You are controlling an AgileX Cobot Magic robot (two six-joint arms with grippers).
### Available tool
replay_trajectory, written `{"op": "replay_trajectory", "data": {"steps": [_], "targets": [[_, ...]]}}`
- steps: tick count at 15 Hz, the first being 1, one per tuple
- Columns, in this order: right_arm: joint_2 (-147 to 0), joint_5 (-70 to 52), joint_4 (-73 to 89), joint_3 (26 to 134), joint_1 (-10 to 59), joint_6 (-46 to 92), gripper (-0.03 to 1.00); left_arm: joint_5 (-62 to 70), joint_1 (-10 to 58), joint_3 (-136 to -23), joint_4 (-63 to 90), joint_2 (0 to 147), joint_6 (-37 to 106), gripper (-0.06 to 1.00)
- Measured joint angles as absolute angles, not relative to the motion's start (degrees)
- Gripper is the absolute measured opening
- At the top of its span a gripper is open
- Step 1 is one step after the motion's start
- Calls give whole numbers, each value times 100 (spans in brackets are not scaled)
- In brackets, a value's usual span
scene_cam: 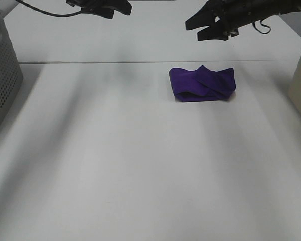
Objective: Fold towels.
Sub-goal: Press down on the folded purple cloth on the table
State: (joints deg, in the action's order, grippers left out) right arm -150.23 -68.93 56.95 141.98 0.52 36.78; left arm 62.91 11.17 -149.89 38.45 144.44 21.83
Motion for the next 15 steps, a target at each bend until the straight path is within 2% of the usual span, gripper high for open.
{"op": "replay_trajectory", "data": {"steps": [5, 8, 15], "targets": [[-15453, -6984, 4446, 14198, 957, 3575, 71, 6303, 1117, -14989, 3724, 14444, 2183, 58], [-15647, -6984, 3598, 14198, 911, 3209, 71, 6446, 1117, -14989, 3547, 14444, 2183, 58], [-15613, -6984, 3776, 14198, 710, 3203, 71, 6446, 1117, -14989, 3501, 14444, 2183, 58]]}}
